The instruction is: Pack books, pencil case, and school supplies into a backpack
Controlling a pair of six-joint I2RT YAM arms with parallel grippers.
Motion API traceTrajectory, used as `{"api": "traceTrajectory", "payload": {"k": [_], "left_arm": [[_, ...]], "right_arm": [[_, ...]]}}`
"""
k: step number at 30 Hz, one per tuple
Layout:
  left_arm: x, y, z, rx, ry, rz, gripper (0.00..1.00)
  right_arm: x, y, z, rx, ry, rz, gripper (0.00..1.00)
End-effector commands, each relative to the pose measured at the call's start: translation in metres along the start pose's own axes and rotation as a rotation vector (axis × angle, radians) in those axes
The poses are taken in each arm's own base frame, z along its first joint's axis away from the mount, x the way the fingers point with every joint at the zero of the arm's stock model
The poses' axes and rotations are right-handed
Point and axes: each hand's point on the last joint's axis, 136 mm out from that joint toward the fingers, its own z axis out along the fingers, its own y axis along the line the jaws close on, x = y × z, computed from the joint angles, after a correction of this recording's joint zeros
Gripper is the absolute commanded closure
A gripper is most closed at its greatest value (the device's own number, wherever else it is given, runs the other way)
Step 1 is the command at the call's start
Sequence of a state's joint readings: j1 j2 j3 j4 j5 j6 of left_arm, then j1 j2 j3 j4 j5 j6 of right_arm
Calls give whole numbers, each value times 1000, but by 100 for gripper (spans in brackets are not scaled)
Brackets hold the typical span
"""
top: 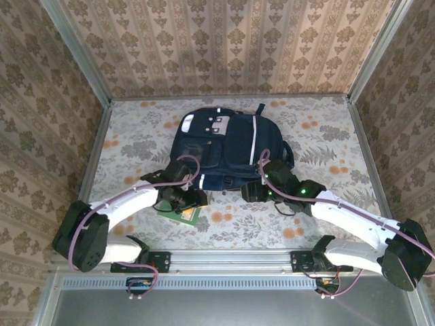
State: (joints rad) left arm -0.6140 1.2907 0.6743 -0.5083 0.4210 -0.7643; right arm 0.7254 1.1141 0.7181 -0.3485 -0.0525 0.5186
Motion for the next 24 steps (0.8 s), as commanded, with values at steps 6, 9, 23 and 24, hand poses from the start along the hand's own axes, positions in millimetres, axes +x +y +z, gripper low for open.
{"api": "traceTrajectory", "payload": {"k": [6,9,23,24], "left_arm": [[-33,58,-56,-214,-182,-110,32],[-48,80,-61,-313,-241,-132,32],[-50,105,-27,-295,-169,-194,29],[-48,106,-25,-296,-160,-196,29]], "right_arm": [[13,46,9,-160,113,-89,29],[20,52,15,-174,141,-106,29],[36,59,24,-207,190,-111,25],[37,60,24,-212,194,-111,25]]}}
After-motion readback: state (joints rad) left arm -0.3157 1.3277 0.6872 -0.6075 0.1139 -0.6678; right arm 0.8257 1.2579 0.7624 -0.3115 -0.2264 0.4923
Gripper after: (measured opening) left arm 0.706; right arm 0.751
